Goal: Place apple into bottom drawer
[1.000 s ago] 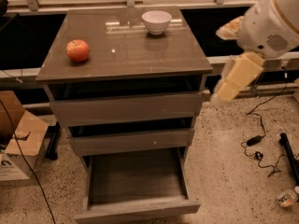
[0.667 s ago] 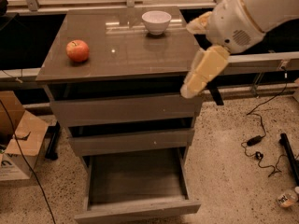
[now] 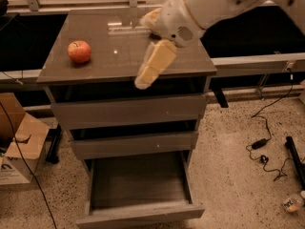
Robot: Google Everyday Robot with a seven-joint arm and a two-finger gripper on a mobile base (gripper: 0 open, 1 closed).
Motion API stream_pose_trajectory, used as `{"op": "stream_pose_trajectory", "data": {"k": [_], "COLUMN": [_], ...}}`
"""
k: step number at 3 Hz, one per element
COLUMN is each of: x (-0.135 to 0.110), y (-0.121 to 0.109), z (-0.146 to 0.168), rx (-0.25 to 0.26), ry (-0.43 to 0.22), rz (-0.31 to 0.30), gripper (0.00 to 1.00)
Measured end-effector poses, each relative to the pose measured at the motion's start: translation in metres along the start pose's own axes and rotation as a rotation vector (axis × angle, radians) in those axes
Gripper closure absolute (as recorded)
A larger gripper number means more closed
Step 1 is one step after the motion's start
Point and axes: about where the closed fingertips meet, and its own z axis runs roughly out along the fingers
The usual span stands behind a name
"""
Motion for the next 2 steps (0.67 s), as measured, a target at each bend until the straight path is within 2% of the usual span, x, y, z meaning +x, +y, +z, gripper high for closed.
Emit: {"op": "stream_pose_trajectory", "data": {"k": [1, 2], "x": [-0.0141, -0.0206], "y": [-0.0226, -0.0249], "z": [0.0395, 0.0478], "rx": [-0.039, -0.049], "ry": [-0.018, -0.027], "rz": [-0.022, -0.032], "gripper": [0.00, 0.00]}}
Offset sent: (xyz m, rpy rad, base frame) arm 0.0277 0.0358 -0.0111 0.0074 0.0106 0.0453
